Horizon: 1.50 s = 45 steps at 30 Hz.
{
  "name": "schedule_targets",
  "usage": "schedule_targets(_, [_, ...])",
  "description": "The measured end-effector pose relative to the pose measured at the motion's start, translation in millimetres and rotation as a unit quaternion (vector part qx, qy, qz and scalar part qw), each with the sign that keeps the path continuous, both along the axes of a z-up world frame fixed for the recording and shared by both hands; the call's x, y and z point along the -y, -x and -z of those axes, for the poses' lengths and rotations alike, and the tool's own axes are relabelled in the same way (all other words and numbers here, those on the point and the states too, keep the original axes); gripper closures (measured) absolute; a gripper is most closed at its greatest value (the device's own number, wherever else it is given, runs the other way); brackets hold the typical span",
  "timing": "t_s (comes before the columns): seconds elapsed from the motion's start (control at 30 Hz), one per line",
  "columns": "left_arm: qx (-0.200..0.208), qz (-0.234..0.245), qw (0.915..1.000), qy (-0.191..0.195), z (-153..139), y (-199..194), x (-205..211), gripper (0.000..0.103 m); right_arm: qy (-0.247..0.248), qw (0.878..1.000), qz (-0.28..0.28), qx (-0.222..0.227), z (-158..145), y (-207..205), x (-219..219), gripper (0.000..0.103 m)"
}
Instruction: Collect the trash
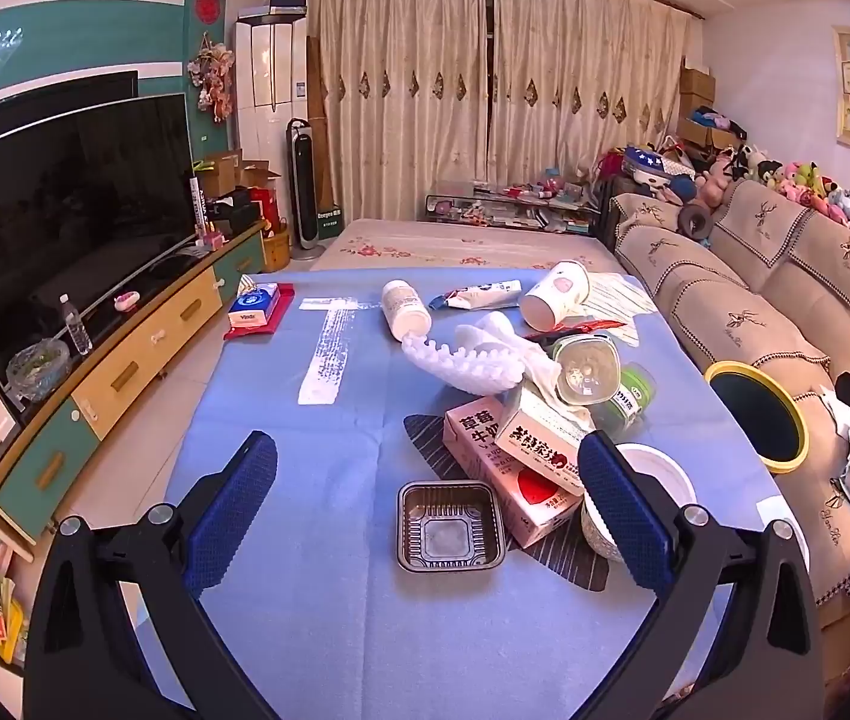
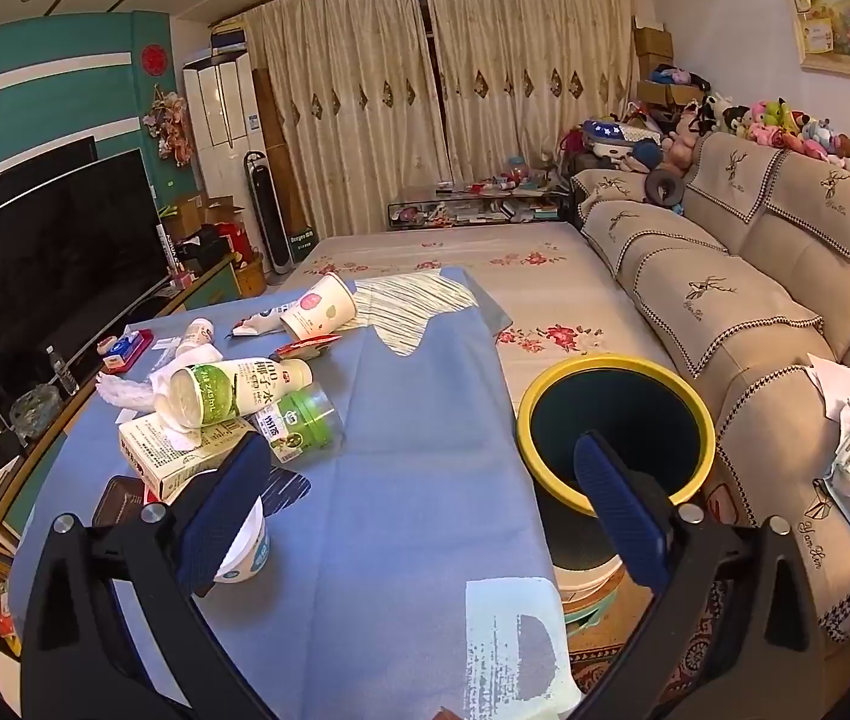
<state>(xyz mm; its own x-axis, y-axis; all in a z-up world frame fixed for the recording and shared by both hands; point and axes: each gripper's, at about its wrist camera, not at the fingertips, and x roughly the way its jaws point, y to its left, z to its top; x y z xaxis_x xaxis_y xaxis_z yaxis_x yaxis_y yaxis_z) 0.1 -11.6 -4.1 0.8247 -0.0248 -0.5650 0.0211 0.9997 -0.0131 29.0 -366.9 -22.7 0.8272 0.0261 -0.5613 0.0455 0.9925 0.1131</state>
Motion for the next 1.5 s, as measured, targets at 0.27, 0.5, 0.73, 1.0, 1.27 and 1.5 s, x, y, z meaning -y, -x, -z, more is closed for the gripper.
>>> schedule_targets(0.27, [0.000, 0.000, 1.0000, 0.000, -0.2, -0.2, 0.3, 0.004, 0.000, 1.000, -0.001, 0.001, -0.6, -0.1, -1.4, 0.006])
schedule_targets(0.5, [0.000, 0.000, 1.0000, 0.001, -0.8, 0.2, -0.1, 0.004, -0.001, 1.000, -0.001, 0.000, -1.1, 0.2, -1.8, 0.006])
schedule_targets(0.73, [-0.003, 0.001, 1.0000, 0.002, 0.8, -1.1, 2.1, 0.004, -0.002, 1.000, -0.001, -0.001, -0.5, -0.4, -1.3, 0.006])
schedule_targets(1.0, [-0.006, 0.003, 1.0000, 0.003, 2.7, -2.3, 1.8, 0.004, -0.003, 1.000, -0.001, -0.003, 5.4, -2.0, -2.4, 0.006])
schedule_targets(1.27, [-0.007, 0.003, 1.0000, 0.003, 3.5, -3.1, 2.0, 0.004, -0.004, 1.000, -0.001, -0.004, 6.5, -2.2, -3.0, 0.006])
schedule_targets(1.5, [-0.007, 0.003, 1.0000, 0.003, 3.9, -3.2, 2.3, 0.004, -0.004, 1.000, -0.001, -0.005, 7.0, -2.5, -3.5, 0.006])
